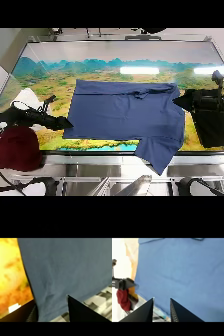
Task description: Fold the shirts.
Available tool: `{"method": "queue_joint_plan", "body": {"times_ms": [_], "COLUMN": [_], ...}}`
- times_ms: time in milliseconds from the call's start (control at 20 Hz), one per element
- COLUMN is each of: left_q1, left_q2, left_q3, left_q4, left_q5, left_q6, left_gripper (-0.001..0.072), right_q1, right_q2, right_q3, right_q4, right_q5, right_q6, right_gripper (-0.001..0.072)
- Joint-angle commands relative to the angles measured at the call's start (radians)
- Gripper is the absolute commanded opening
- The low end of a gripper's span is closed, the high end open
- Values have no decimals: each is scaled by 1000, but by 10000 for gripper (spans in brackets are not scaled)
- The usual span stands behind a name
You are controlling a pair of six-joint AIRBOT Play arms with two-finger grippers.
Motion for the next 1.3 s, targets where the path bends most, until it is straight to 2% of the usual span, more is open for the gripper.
{"method": "queue_joint_plan", "body": {"times_ms": [0,50,100,250,450,500,550,600,650,750,850,900,950,1000,1250], "left_q1": [0,0,0,0,0,0,0,0,0,0,0,0,0,0,0], "left_q2": [4,20,34,67,67,67,67,67,67,67,67,67,67,67,67], "left_q3": [-25,-35,-37,-37,-37,-37,-37,-37,-37,-37,-37,-37,-37,-37,-37], "left_q4": [-5,-6,-7,-8,-7,-6,-6,-6,-7,-7,-8,-8,-8,-8,-8], "left_q5": [-24,10,40,121,124,124,123,123,122,119,119,119,116,112,112], "left_q6": [24,45,61,61,62,62,62,62,62,62,61,61,61,61,61], "left_gripper": [273,92,3,4,3,3,3,3,3,3,3,3,3,3,3], "right_q1": [0,0,-2,-48,-190,-239,-276,-302,-306,-297,-296,-296,-296,-296,-296], "right_q2": [-1,-2,-2,1,122,174,216,253,272,273,258,249,238,222,147], "right_q3": [0,0,0,-4,-98,-139,-184,-241,-293,-395,-476,-510,-539,-563,-585], "right_q4": [-1,-10,-34,-272,-543,-597,-623,-620,-618,-616,-575,-533,-491,-441,-245], "right_q5": [2,2,2,34,58,68,71,74,78,52,-22,-56,-90,-127,-214], "right_q6": [2,2,12,179,410,489,544,573,589,586,541,503,459,407,138], "right_gripper": [248,248,247,247,253,381,590,622,622,622,621,588,484,439,438]}}
